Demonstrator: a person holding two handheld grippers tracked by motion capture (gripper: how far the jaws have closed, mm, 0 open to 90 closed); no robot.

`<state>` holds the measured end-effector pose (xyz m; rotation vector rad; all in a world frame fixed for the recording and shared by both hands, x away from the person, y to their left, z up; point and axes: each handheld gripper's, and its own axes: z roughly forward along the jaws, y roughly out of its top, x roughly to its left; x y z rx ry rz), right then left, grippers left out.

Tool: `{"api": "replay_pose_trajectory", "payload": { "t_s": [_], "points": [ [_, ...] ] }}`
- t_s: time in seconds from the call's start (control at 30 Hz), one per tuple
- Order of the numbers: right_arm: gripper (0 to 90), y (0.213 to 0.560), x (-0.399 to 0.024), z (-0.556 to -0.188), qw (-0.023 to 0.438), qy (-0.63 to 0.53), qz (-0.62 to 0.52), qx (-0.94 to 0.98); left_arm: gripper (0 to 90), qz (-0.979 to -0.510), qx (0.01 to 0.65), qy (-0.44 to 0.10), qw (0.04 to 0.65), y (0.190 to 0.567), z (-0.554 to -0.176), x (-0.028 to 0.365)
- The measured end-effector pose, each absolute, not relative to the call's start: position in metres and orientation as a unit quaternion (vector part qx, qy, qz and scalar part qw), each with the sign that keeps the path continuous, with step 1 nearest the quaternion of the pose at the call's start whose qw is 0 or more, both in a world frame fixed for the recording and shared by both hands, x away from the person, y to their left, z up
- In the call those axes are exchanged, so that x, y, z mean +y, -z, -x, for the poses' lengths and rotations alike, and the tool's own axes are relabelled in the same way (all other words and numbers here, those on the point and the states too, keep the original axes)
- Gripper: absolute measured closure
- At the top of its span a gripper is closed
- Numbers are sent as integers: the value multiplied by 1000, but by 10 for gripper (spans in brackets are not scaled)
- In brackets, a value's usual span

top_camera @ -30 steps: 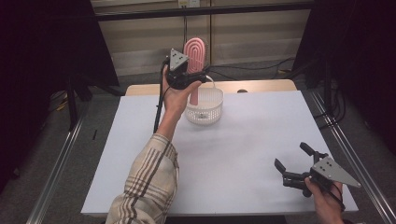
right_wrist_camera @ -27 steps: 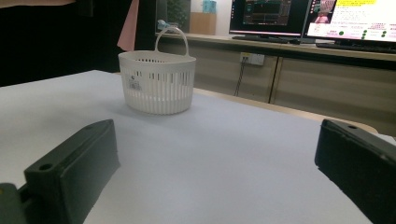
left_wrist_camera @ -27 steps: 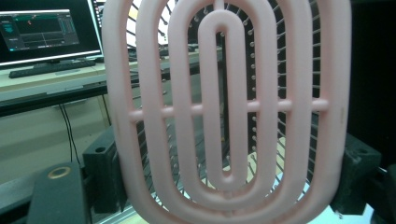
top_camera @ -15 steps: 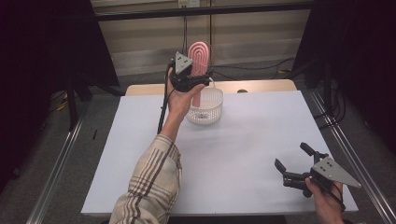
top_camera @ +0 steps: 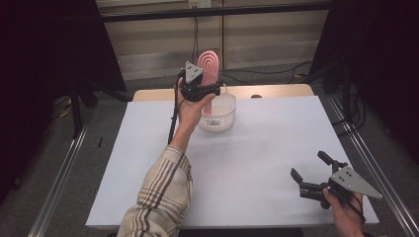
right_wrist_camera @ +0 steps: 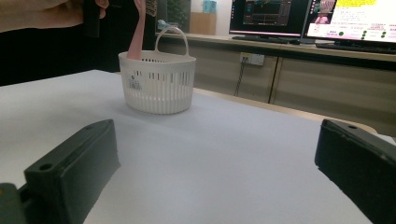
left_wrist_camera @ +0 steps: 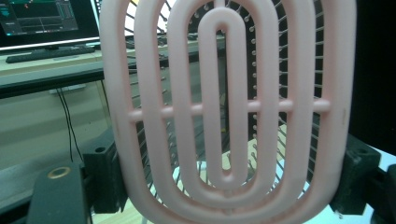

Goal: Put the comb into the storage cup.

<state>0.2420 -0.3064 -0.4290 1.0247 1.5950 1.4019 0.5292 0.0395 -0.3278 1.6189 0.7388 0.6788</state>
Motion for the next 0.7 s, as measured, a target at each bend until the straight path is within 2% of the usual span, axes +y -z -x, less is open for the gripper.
{"api": "replay_pose_trajectory", "payload": {
  "t_s": [0.7],
  "points": [
    [0, 429, -307, -242, 383, -549, -400, 626, 191, -697, 326, -288, 570, 346, -529, 44]
  ]
}}
